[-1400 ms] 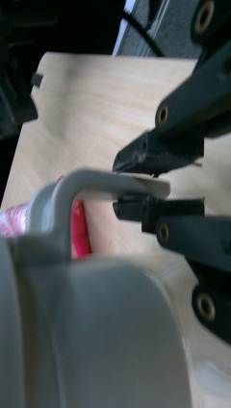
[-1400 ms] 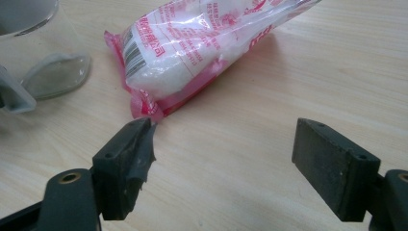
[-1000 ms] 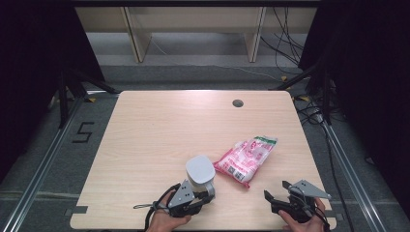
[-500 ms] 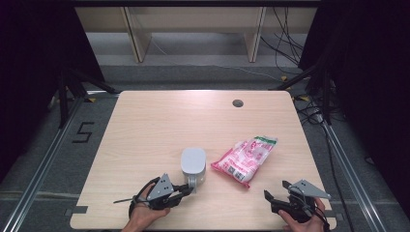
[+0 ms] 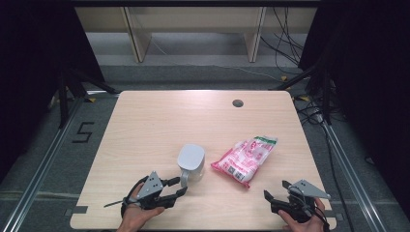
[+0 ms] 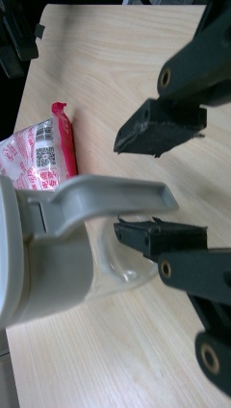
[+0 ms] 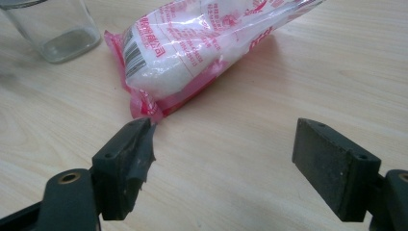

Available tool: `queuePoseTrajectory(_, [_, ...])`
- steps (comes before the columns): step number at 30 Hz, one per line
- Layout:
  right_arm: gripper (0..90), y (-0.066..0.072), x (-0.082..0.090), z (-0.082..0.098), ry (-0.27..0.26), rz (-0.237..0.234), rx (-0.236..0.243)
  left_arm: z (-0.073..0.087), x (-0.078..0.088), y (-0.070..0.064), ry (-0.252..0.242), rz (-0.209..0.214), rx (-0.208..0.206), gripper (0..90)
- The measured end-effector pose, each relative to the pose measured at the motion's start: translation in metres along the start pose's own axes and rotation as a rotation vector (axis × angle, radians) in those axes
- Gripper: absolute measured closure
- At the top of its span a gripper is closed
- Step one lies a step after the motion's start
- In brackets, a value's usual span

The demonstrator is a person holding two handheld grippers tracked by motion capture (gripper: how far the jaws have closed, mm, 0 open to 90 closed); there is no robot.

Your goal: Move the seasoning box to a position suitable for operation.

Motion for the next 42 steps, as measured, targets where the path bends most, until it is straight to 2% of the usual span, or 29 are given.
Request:
queuePoseTrajectory(1, [23.1,0.000,0.000,0.000,0.001,0.000,0.000,-0.002,-0.007,-0.002,0.021,-0.031,0.007,49.3])
queuePoseTrajectory(2, [23.1,0.000,0.000,0.000,0.002,-0.001,-0.002,-0.003,-0.010,-0.001,0.030,-0.039,0.004,49.8])
queuePoseTrajectory(4, [23.1,0.000,0.000,0.000,0.000,0.000,0.000,-0.005,-0.015,-0.001,0.026,-0.066,0.005,53.1])
queuePoseTrajectory(7, [23.0,0.000,0.000,0.000,0.001,-0.002,-0.001,-0.007,-0.016,0.002,0.011,-0.074,0.003,63.5])
queuePoseTrajectory(9, [23.0,0.002,0.001,0.001,0.006,0.000,-0.037,-0.006,-0.013,0.006,0.010,-0.095,0.006,67.6])
queuePoseTrajectory(10, [22.9,0.002,0.000,0.000,-0.001,-0.001,-0.030,-0.006,-0.010,0.010,0.014,-0.130,-0.005,67.6])
queuePoseTrajectory(12, [22.9,0.002,0.001,0.001,0.006,0.000,-0.036,-0.005,-0.009,0.013,0.016,-0.138,-0.002,67.6])
queuePoseTrajectory(13, [22.9,0.001,0.000,0.000,-0.009,-0.009,0.003,-0.005,-0.008,0.020,0.000,-0.145,0.021,67.7])
queuePoseTrajectory(14, [22.9,0.001,0.001,0.000,0.001,-0.013,0.000,-0.006,-0.007,0.023,0.008,-0.168,0.005,67.7])
queuePoseTrajectory(17, [22.9,0.000,-0.001,0.000,0.000,0.000,0.004,-0.007,-0.009,0.029,-0.004,-0.172,0.028,67.5])
queuePoseTrajectory(18, [22.9,0.000,0.000,0.000,0.000,0.001,0.002,-0.007,-0.008,0.034,0.004,-0.188,0.023,67.5])
queuePoseTrajectory(19, [22.9,0.000,0.000,0.000,-0.001,0.001,0.005,-0.007,-0.009,0.041,-0.007,-0.206,0.055,67.3])
queuePoseTrajectory(20, [22.8,0.004,0.002,0.001,0.018,-0.013,-0.041,-0.008,-0.011,0.045,-0.021,-0.220,0.050,67.1])
queuePoseTrajectory(21, [22.7,0.003,0.001,0.001,0.016,-0.014,-0.034,-0.009,-0.011,0.050,-0.007,-0.248,0.024,67.1])
queuePoseTrajectory(23, [22.7,0.004,0.002,0.001,0.012,-0.023,-0.036,-0.009,-0.014,0.055,-0.015,-0.247,0.063,67.3])
queuePoseTrajectory(24, [22.7,0.004,0.002,0.001,0.012,-0.023,-0.036,-0.009,-0.014,0.055,-0.015,-0.247,0.063,67.4])
queuePoseTrajectory(25, [22.7,0.004,0.002,0.001,0.012,-0.023,-0.036,-0.010,-0.015,0.061,-0.013,-0.268,0.047,67.8])
queuePoseTrajectory(26, [22.7,0.004,0.002,0.001,0.011,-0.024,-0.036,-0.010,-0.015,0.064,-0.018,-0.278,0.064,68.1])
queuePoseTrajectory(27, [22.7,0.004,0.001,0.001,0.011,-0.024,-0.036,-0.011,-0.015,0.067,-0.027,-0.285,0.056,68.5])
queuePoseTrajectory(28, [22.7,0.001,-0.001,0.000,-0.006,-0.024,-0.002,-0.011,-0.015,0.067,-0.027,-0.285,0.056,68.7])
queuePoseTrajectory(29, [22.7,0.001,0.000,0.001,0.008,-0.010,-0.009,-0.012,-0.013,0.072,-0.009,-0.301,0.005,68.9])
queuePoseTrajectory(31, [22.7,0.002,0.000,0.001,0.008,-0.022,-0.016,-0.012,-0.016,0.071,-0.027,-0.302,0.038,69.1])
queuePoseTrajectory(33, [22.7,0.002,0.000,0.000,0.007,-0.023,-0.018,-0.013,-0.015,0.076,-0.009,-0.315,0.000,69.4])
queuePoseTrajectory(34, [22.7,0.002,0.000,0.000,0.007,-0.022,-0.017,-0.013,-0.015,0.077,-0.010,-0.316,0.001,69.5])
queuePoseTrajectory(35, [22.8,0.002,-0.002,0.000,0.000,-0.005,-0.011,-0.013,-0.017,0.075,-0.025,-0.308,0.030,69.6])
queuePoseTrajectory(38, [22.7,0.002,-0.001,0.000,0.010,-0.024,-0.010,-0.013,-0.017,0.077,-0.024,-0.312,0.017,69.9])
queuePoseTrajectory(40, [22.8,0.005,0.000,0.001,0.018,-0.027,-0.039,-0.013,-0.018,0.079,-0.032,-0.308,0.016,70.1])
queuePoseTrajectory(41, [22.8,0.001,-0.001,0.000,0.008,-0.023,-0.003,-0.013,-0.020,0.079,-0.045,-0.294,0.040,70.2])
queuePoseTrajectory(42, [22.8,0.001,-0.001,0.000,0.008,-0.022,-0.003,-0.013,-0.019,0.081,-0.046,-0.294,0.021,70.2])
Point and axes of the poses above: each handheld gripper's, and its own axes: x roughly backward along the jaws, z roughly out of its underside, y roughly to its left, the point moved 4 cm from there along -x, roughly forward along the jaws, and after that the axes turned 10 degrees about y, right-handed, at the moved point
